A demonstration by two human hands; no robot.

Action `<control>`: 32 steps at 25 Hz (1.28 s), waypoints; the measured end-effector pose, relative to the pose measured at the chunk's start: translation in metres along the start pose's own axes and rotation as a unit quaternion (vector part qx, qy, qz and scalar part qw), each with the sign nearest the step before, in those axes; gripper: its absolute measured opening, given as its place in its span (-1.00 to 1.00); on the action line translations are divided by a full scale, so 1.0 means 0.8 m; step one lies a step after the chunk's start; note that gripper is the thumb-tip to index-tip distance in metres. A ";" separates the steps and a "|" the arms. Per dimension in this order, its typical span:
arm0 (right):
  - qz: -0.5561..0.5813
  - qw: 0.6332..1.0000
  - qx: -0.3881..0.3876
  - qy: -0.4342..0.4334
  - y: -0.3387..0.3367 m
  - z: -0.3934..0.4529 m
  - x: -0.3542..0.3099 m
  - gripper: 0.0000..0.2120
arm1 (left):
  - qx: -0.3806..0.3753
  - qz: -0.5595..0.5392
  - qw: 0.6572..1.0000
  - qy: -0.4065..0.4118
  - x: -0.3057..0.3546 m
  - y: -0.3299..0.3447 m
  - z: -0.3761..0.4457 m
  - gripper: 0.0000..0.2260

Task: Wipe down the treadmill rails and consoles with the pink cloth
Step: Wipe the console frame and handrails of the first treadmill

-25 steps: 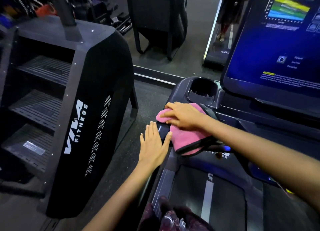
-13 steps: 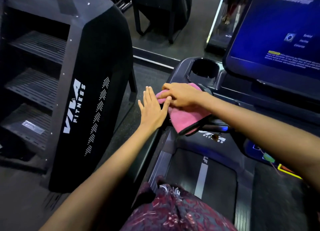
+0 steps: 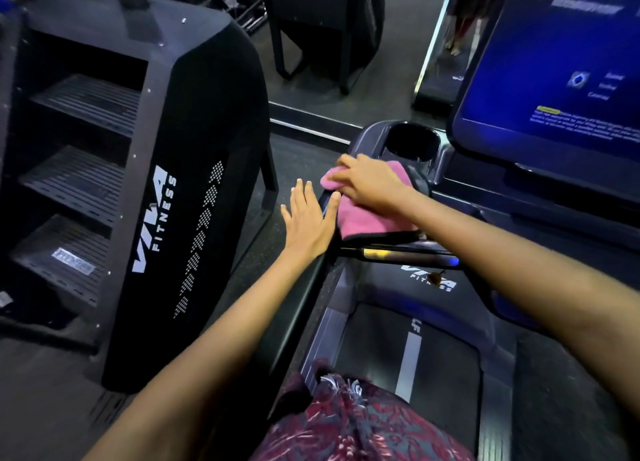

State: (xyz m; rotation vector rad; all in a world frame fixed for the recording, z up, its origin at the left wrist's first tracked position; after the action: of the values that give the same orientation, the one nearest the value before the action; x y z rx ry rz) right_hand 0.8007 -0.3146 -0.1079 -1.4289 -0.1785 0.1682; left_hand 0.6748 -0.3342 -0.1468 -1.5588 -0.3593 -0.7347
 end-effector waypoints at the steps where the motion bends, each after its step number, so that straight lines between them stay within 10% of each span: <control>1: 0.020 1.000 -0.001 0.002 0.000 -0.011 0.009 -0.69 | -0.008 0.000 1.000 -0.016 0.000 0.003 0.008 -0.38; 6: -0.004 0.981 0.000 0.194 -0.006 -0.002 0.061 -0.81 | -0.043 -0.045 0.997 -0.037 0.038 0.019 0.049 -0.39; 23: -0.028 0.933 -0.071 0.351 -0.005 0.093 0.144 -0.67 | 0.004 -0.119 0.993 -0.008 0.048 0.028 0.070 -0.43; 32: -0.002 0.973 -0.075 0.220 -0.004 0.080 0.121 -0.70 | 0.020 -0.154 0.988 -0.019 0.046 0.028 0.075 -0.44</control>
State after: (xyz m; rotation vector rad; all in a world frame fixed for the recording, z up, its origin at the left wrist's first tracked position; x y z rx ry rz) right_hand 0.8806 -0.2320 -0.0939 -1.5802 0.1739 -0.1717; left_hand 0.7306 -0.2861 -0.1396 -1.4984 -0.6494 -0.9294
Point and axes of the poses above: each hand's wrist, its own z-axis towards the middle knuckle, its own y-axis out of the palm, x = y × z, the point moved 6 cm from there along z, towards the middle knuckle, and after that the axes turned 6 degrees about x, right-handed, at the moved point
